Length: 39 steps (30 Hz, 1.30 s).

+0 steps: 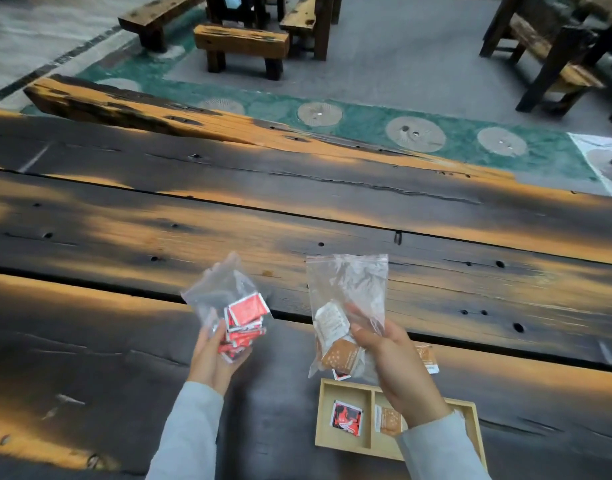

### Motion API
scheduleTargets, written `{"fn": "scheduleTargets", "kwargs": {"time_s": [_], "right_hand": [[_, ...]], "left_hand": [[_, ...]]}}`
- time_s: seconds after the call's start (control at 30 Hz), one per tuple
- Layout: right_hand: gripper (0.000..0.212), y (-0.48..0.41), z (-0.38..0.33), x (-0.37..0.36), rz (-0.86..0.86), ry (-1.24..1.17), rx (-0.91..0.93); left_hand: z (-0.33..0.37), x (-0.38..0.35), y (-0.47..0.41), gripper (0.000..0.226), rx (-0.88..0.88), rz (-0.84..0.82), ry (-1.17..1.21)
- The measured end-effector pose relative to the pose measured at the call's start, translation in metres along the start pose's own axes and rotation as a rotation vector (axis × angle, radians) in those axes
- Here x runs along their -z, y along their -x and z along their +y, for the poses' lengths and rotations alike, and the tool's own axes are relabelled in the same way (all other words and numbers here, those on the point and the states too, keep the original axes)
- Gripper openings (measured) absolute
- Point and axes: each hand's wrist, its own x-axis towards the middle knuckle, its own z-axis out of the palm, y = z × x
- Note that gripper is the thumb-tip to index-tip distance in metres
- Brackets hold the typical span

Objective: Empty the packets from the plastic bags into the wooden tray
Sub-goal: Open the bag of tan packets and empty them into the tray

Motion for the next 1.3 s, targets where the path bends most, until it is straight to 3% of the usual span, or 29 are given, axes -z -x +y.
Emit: {"fn": "scheduleTargets", "kwargs": {"time_s": [0.13, 0.2, 0.27, 0.37, 0.5, 0.67, 0.8, 0.93, 1.07, 1.3], "right_hand": [[0.037, 0.003, 0.001, -0.011, -0.001, 0.014, -0.007], [0.038, 0.005, 0.003, -0.016, 0.000, 0.013, -0.005], [0.038, 0.007, 0.004, -0.022, -0.002, 0.011, -0.002], [0.038, 0.010, 0.008, -0.032, -0.030, 0.011, -0.004], [0.037, 0.020, 0.012, -0.041, -0.096, 0.067, 0.056], [0.030, 0.033, 0.011, -0.042, -0.076, 0.140, 0.155], [0.041, 0.040, -0.004, -0.023, 0.025, 0.139, 0.282], [0.022, 0.044, -0.020, -0.006, 0.127, 0.192, 0.345], [0.015, 0.047, -0.030, 0.006, 0.076, 0.321, 0.351], [0.022, 0.050, -0.041, 0.038, -0.040, 0.397, 0.281]], "left_hand": [[-0.005, 0.004, 0.002, 0.080, 0.162, 0.238, -0.230], [-0.008, -0.005, 0.012, 0.074, 0.093, 0.255, -0.278], [-0.007, -0.021, 0.020, 0.059, 0.021, 0.175, -0.278], [0.006, -0.047, 0.031, 0.055, -0.059, 0.021, -0.291], [0.030, -0.083, 0.049, 0.035, -0.079, -0.247, -0.153], [0.036, -0.099, 0.048, 0.008, -0.262, -0.214, -0.085], [0.030, -0.099, 0.045, 0.017, -0.423, -0.361, -0.189], [0.023, -0.101, 0.052, 0.010, -0.494, -0.526, -0.311], [0.014, -0.108, 0.060, 0.009, -0.549, -0.581, -0.437], [-0.004, -0.128, 0.070, 0.010, -0.556, -0.574, -0.565]]}}
